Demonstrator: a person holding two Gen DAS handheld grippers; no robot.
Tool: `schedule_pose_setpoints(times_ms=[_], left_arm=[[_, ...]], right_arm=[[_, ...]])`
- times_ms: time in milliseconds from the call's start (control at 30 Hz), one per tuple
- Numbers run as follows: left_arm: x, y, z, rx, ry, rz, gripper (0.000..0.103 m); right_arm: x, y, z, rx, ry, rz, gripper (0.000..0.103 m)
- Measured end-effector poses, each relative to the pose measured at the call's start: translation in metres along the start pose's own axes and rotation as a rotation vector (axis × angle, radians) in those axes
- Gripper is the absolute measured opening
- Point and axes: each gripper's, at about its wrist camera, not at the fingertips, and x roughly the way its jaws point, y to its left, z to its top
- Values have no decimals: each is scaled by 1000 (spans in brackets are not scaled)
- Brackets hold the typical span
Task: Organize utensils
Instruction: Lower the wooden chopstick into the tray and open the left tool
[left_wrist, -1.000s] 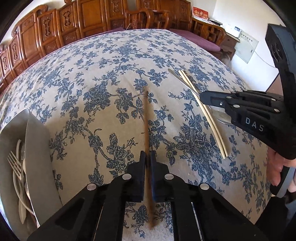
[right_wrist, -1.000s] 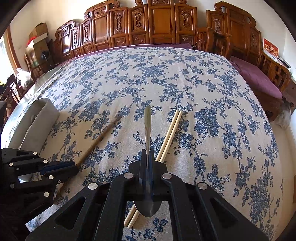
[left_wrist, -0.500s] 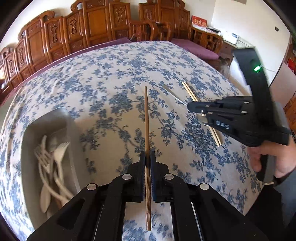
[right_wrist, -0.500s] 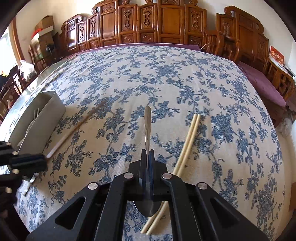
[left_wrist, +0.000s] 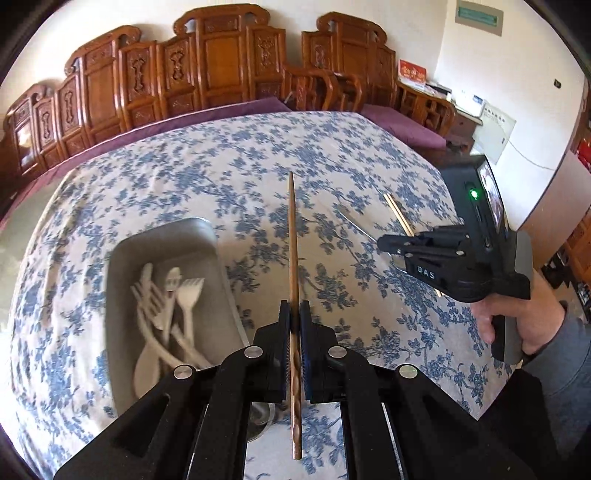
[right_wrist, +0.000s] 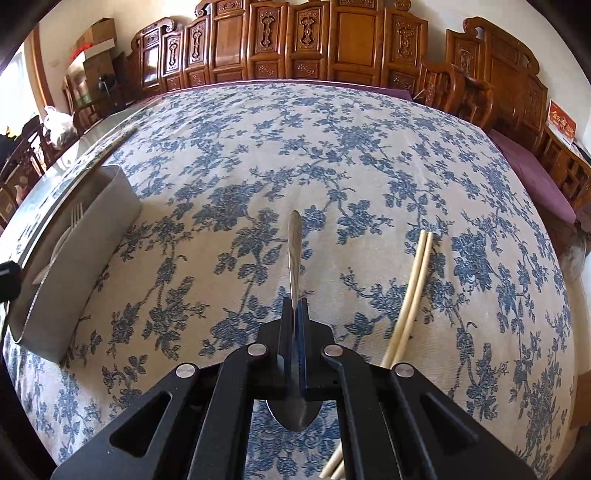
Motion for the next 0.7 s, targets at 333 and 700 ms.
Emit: schedule_pose_setpoints(times_ms=[333, 700], left_arm=[[-10, 42, -10, -74, -19, 46, 4], [5, 73, -22, -126, 16, 83, 4]], right_arm=[[-25, 29, 5, -43, -65, 49, 3], [-42, 58, 11, -95, -113, 92, 3]])
